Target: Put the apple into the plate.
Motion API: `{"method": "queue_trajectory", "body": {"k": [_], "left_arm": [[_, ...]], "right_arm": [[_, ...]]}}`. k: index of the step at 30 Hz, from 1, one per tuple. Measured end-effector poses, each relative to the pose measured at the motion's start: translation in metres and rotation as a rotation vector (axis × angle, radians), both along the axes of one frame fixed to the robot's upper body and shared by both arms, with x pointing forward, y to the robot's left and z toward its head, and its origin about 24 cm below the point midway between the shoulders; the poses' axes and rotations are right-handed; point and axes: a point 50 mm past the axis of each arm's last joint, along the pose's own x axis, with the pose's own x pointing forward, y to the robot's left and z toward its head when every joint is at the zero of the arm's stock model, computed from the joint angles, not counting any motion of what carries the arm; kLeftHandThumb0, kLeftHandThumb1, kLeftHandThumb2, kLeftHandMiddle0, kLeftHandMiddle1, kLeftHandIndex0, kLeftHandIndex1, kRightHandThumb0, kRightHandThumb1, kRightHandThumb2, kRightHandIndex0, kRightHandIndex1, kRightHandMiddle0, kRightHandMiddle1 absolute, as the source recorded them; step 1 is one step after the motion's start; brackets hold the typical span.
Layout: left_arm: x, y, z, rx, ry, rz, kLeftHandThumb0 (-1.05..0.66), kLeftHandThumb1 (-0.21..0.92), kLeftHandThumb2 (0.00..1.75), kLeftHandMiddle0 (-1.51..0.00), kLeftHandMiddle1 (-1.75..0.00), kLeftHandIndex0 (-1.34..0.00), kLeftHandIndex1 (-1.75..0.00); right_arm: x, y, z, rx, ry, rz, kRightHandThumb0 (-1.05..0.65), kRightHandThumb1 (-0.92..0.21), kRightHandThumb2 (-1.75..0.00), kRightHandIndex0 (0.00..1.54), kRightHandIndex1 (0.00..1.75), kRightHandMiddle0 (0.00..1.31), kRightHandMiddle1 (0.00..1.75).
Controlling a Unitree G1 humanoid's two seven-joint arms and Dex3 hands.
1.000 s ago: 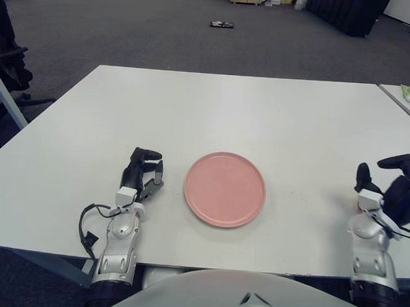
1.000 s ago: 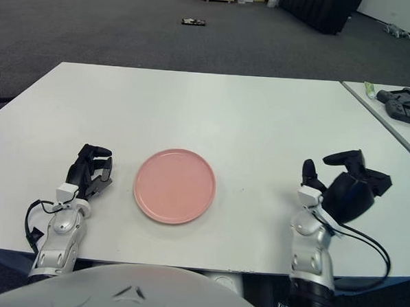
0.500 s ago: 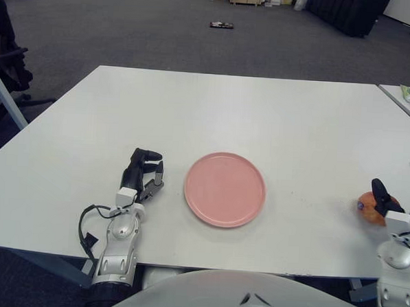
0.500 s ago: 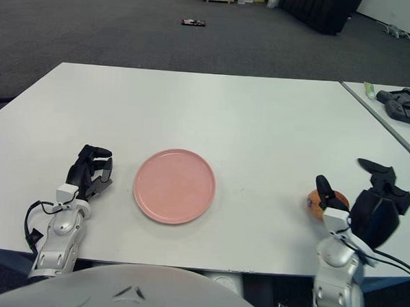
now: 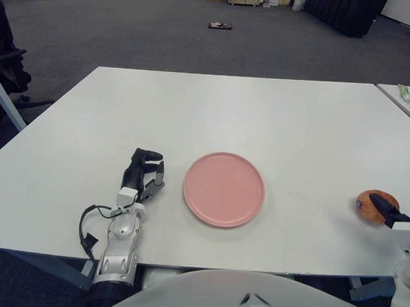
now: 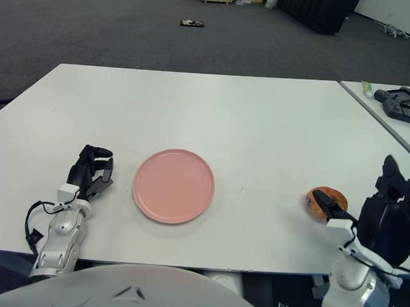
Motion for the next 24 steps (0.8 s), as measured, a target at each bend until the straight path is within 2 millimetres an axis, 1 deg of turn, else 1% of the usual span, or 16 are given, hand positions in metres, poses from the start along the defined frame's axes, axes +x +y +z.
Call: {"method": "queue_trajectory", "body": {"k": [8,12,14,15,19,24], "left_arm": [[0.001,0.000,0.000,-0.001,-0.002,0.000,-0.37,0.79,0.71,-0.49,-1.69,-0.27,-1.75],[0.001,0.000,-0.001,-0.001,-0.003,0.000,-0.36,0.80,0.69,-0.48,-1.68,-0.27,-1.75],[0.002,0.000,-0.001,-0.001,-0.005,-0.001,-0.36,0.80,0.69,-0.48,-1.68,-0.26,-1.75],[0.002,0.000,-0.001,0.000,-0.007,-0.002,-0.36,0.81,0.69,-0.48,-1.68,-0.26,-1.75],[0.002,0.000,-0.001,0.001,-0.014,-0.002,-0.37,0.79,0.70,-0.51,-1.67,-0.27,-1.75],[0.002,0.001,-0.001,-0.007,-0.019,0.000,-0.37,0.79,0.72,-0.52,-1.67,-0.28,-1.75]], "right_arm": [[-0.002,0.002,0.000,0.044,0.117,0.030,-1.04,-0.66,-0.27,0.00,0.00,0.00,0.00],[-0.001,0.005,-0.001,0.061,0.173,0.037,-0.96,-0.66,-0.28,0.00,0.00,0.00,0.00],[0.000,0.006,-0.003,0.066,0.195,0.038,-0.91,-0.63,-0.32,0.00,0.00,0.00,0.00],[0.000,0.007,-0.004,0.070,0.207,0.038,-0.88,-0.61,-0.38,0.00,0.00,0.00,0.00],[0.001,0.009,-0.008,0.084,0.247,0.043,-0.84,-0.54,-0.51,0.00,0.00,0.00,0.00],[0.002,0.013,-0.013,0.120,0.285,0.061,-0.81,-0.50,-0.60,0.00,0.00,0.00,0.00]]}}
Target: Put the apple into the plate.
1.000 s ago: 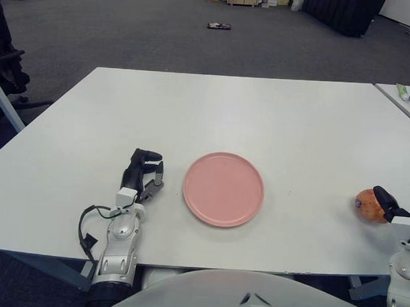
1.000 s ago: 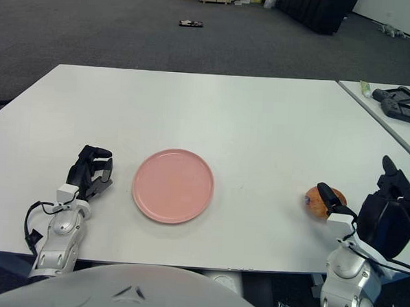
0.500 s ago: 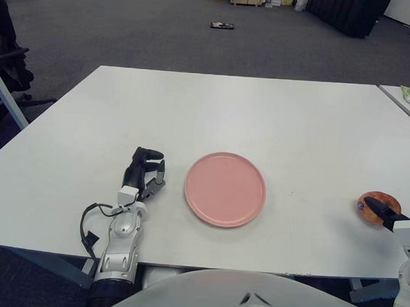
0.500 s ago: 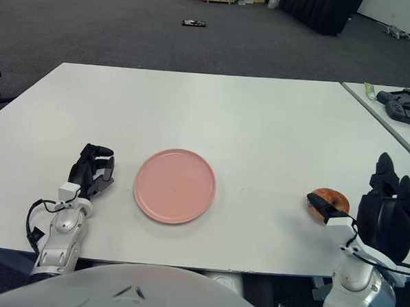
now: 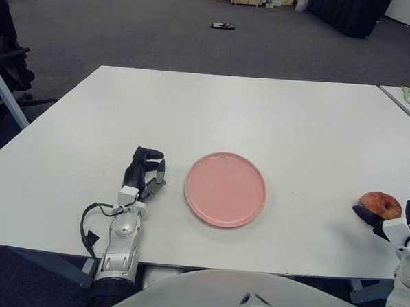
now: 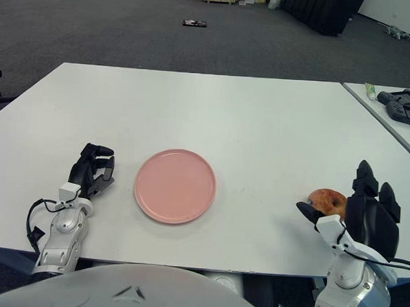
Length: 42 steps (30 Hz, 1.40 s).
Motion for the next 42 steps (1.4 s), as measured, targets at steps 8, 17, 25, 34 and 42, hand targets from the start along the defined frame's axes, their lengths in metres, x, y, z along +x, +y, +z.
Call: {"method": "queue_trajectory", "body": {"k": [8,17,25,34,42], "left_arm": [[0.000,0.000,0.000,0.002,-0.003,0.001,-0.37,0.78,0.73,-0.53,-1.66,-0.28,-1.75],[-0.001,0.001,0.000,0.010,-0.002,0.001,-0.37,0.77,0.74,-0.54,-1.68,-0.29,-1.75],[-0.002,0.003,0.000,0.006,-0.008,0.010,-0.37,0.75,0.77,-0.55,-1.68,-0.30,-1.75],[-0.003,0.004,-0.001,-0.001,-0.012,0.012,-0.37,0.74,0.77,-0.54,-1.69,-0.30,-1.75],[-0.004,0.005,-0.001,0.004,-0.011,0.012,-0.37,0.74,0.77,-0.55,-1.70,-0.30,-1.75]], "right_arm": [[0.003,0.005,-0.007,0.042,0.072,0.014,-0.77,-0.47,-0.65,0.00,0.00,0.00,0.00],[0.005,0.010,-0.012,0.051,0.132,-0.004,-0.78,-0.47,-0.67,0.00,0.00,0.00,0.00],[0.014,-0.003,-0.041,0.044,0.188,-0.017,-0.93,-0.64,-0.46,0.00,0.00,0.00,0.00],[0.016,-0.033,-0.068,0.012,0.172,-0.028,-1.00,-0.78,-0.31,0.00,0.00,0.00,0.00],[0.015,-0.045,-0.071,-0.013,0.171,-0.081,-1.02,-0.89,-0.26,0.00,0.00,0.00,0.00]]}}
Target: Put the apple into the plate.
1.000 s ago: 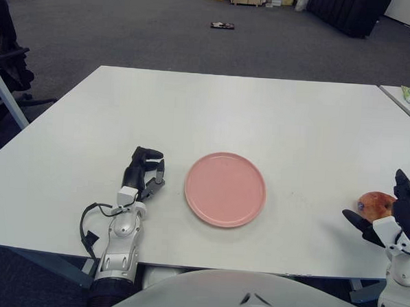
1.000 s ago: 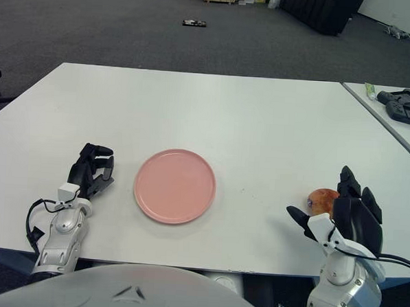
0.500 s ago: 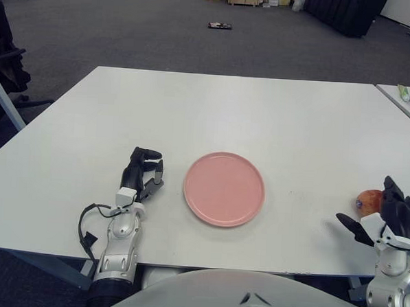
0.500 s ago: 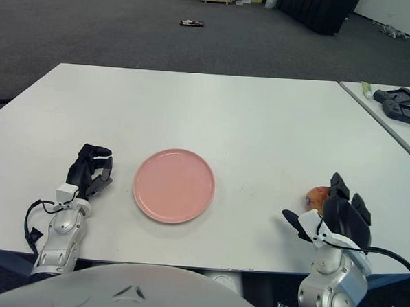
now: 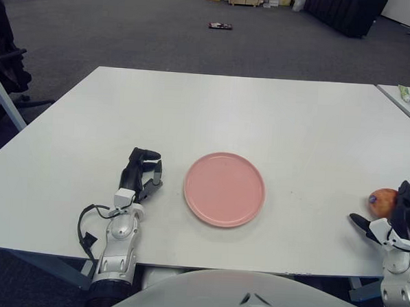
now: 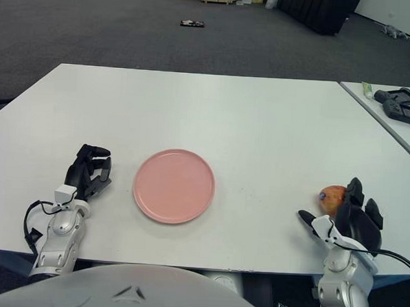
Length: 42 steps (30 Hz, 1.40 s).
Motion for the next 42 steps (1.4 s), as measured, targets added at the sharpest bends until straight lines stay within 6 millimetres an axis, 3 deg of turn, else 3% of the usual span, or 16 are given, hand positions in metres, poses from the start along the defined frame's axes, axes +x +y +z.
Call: {"method": "queue_trajectory", "body": {"k": [8,15,28,33,35,37,39,42], "left_arm": [[0.000,0.001,0.000,0.008,-0.001,-0.002,-0.37,0.73,0.78,-0.56,-1.69,-0.31,-1.75],[0.000,0.002,0.000,0.011,0.000,-0.003,-0.38,0.72,0.80,-0.57,-1.67,-0.31,-1.75],[-0.001,0.003,0.000,0.010,0.001,-0.001,-0.38,0.71,0.82,-0.59,-1.67,-0.32,-1.75],[-0.001,0.003,0.000,0.009,0.000,0.000,-0.38,0.71,0.82,-0.59,-1.66,-0.32,-1.75],[-0.002,0.004,0.000,0.009,0.000,0.001,-0.38,0.71,0.82,-0.58,-1.66,-0.32,-1.75],[-0.002,0.004,0.000,0.009,0.000,0.003,-0.38,0.70,0.83,-0.59,-1.66,-0.33,-1.75],[-0.002,0.004,0.000,0.008,0.001,0.003,-0.38,0.70,0.83,-0.58,-1.66,-0.33,-1.75],[-0.002,0.004,0.000,0.005,0.000,0.005,-0.38,0.70,0.83,-0.58,-1.66,-0.33,-1.75]], "right_arm": [[0.000,-0.008,0.002,0.000,0.014,-0.095,-1.02,-0.92,-0.30,0.00,0.00,0.00,0.00],[-0.003,-0.027,0.002,0.002,0.029,-0.211,-0.99,-0.92,-0.33,0.00,0.00,0.00,0.00],[-0.014,-0.038,-0.017,0.064,0.059,-0.331,-0.87,-0.91,-0.36,0.03,0.02,0.02,0.01],[-0.010,-0.044,-0.020,0.057,0.025,-0.356,-0.83,-0.88,-0.41,0.07,0.09,0.00,0.25],[-0.009,-0.046,-0.020,0.046,0.016,-0.361,-0.80,-0.84,-0.47,0.04,0.34,0.00,0.46],[-0.009,-0.048,-0.020,0.034,0.009,-0.365,-0.79,-0.83,-0.49,0.02,0.45,0.00,0.53],[-0.009,-0.049,-0.020,0.025,0.002,-0.367,-0.78,-0.81,-0.54,0.02,0.69,0.00,0.73],[-0.010,-0.049,-0.018,0.010,-0.013,-0.366,-0.78,-0.80,-0.59,0.04,0.87,0.00,0.92]]}}
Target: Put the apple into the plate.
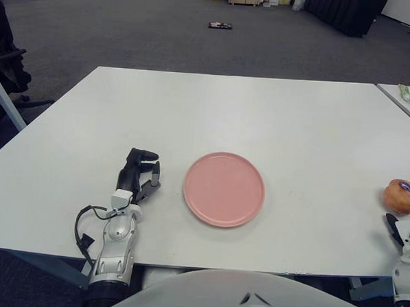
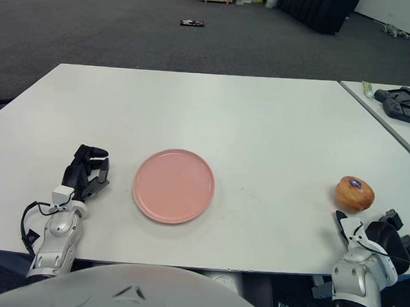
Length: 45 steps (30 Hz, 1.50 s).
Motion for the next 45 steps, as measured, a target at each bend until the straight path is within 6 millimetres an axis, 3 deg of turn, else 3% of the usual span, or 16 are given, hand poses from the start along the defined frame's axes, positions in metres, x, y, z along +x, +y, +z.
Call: {"method": "queue_trajectory", "body": {"k": [6,13,22,28,35,38,40,43,45], "left_arm": [[-0.001,0.000,0.000,-0.008,-0.002,0.005,-0.38,0.70,0.83,-0.59,-1.66,-0.32,-1.75],[-0.002,-0.001,0.000,-0.019,-0.010,0.010,-0.38,0.70,0.84,-0.60,-1.65,-0.33,-1.75],[-0.002,-0.001,-0.001,-0.022,-0.018,0.011,-0.38,0.69,0.85,-0.61,-1.64,-0.34,-1.75],[-0.002,-0.001,-0.001,-0.022,-0.018,0.011,-0.38,0.69,0.85,-0.61,-1.63,-0.34,-1.75],[-0.002,-0.001,-0.001,-0.021,-0.018,0.011,-0.38,0.70,0.83,-0.60,-1.64,-0.33,-1.75],[-0.002,-0.001,-0.001,-0.021,-0.018,0.011,-0.38,0.70,0.83,-0.60,-1.64,-0.32,-1.75],[-0.002,-0.001,-0.001,-0.021,-0.018,0.011,-0.38,0.71,0.82,-0.60,-1.64,-0.32,-1.75],[-0.002,-0.001,-0.001,-0.020,-0.017,0.010,-0.38,0.71,0.82,-0.60,-1.64,-0.32,-1.75],[-0.002,-0.001,-0.001,-0.018,-0.017,0.010,-0.38,0.71,0.82,-0.60,-1.64,-0.32,-1.75]], "right_arm": [[-0.004,-0.001,0.003,-0.031,-0.021,0.005,-0.74,-0.71,-0.73,0.11,1.06,0.00,1.20],[-0.003,-0.002,0.007,-0.056,-0.050,0.020,-0.70,-0.66,-0.82,0.17,1.17,0.00,1.35],[-0.001,-0.004,0.009,-0.071,-0.076,0.044,-0.69,-0.64,-0.85,0.18,1.21,0.00,1.35],[0.002,-0.006,0.010,-0.077,-0.075,0.049,-0.71,-0.66,-0.84,0.08,1.16,0.00,1.26],[0.012,-0.005,0.015,-0.074,-0.082,0.089,-0.70,-0.67,-0.78,0.01,0.78,0.00,0.96],[0.019,-0.001,0.019,-0.067,-0.084,0.138,-0.71,-0.66,-0.75,0.00,0.53,0.00,0.74],[0.024,0.002,0.022,-0.065,-0.091,0.180,-0.73,-0.65,-0.73,0.00,0.29,0.00,0.49],[0.031,0.006,0.030,-0.062,-0.104,0.248,-0.78,-0.64,-0.71,0.00,0.10,0.00,0.20],[0.035,0.009,0.035,-0.065,-0.114,0.281,-0.81,-0.64,-0.68,0.00,0.05,0.00,0.10]]}}
